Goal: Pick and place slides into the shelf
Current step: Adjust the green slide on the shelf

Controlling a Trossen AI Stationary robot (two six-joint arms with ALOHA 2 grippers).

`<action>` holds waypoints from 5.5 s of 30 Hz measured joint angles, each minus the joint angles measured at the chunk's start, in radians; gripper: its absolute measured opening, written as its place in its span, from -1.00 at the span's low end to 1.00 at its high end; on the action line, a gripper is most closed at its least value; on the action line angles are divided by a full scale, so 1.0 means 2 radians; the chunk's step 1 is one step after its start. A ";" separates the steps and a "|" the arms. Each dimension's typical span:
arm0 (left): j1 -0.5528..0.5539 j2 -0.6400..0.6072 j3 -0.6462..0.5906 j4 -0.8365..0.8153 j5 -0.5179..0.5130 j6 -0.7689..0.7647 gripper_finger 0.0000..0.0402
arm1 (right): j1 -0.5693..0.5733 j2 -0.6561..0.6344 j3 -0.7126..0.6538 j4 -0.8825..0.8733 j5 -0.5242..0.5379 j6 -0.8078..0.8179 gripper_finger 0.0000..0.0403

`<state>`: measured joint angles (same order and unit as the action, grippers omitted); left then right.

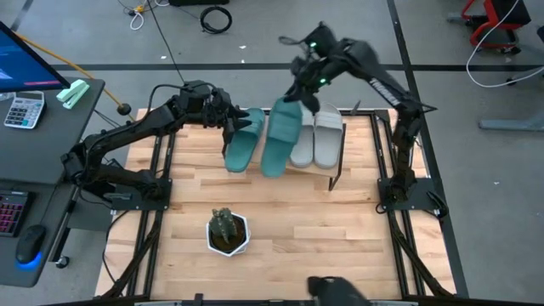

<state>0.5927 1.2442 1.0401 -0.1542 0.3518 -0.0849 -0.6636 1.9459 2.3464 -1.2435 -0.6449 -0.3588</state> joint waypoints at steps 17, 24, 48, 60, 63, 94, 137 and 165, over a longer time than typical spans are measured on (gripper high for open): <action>0.039 0.000 0.000 0.149 -0.002 -0.054 -0.11 | -0.065 -0.123 -0.034 0.247 0.151 0.159 -0.83; 0.039 0.000 0.000 0.214 -0.026 -0.070 -0.13 | -0.064 -0.121 -0.034 0.310 0.155 0.179 -0.83; 0.082 0.001 0.000 0.298 -0.047 -0.117 0.15 | -0.066 -0.123 -0.034 0.299 0.127 0.173 -0.83; 0.087 0.001 0.000 0.303 -0.049 -0.123 0.12 | -0.051 -0.123 -0.034 0.322 0.095 0.179 -0.83; 0.087 0.001 0.000 0.302 -0.050 -0.122 0.13 | -0.045 -0.124 -0.034 0.321 0.093 0.181 -0.83; 0.098 -0.001 0.000 0.329 -0.033 -0.121 0.47 | -0.012 -0.151 -0.036 0.285 0.055 0.192 -0.83; 0.200 -0.020 0.068 0.194 0.192 -0.068 -0.63 | -0.071 -0.205 -0.035 0.158 0.119 0.168 0.54; 0.100 0.203 0.476 -0.560 0.193 0.338 -0.63 | -0.063 -0.087 -0.035 0.083 -0.138 0.214 0.42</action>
<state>0.7930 1.6497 1.9919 -1.2742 0.7376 0.5915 -0.7893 1.7719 2.2768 -1.0775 -0.9201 0.0683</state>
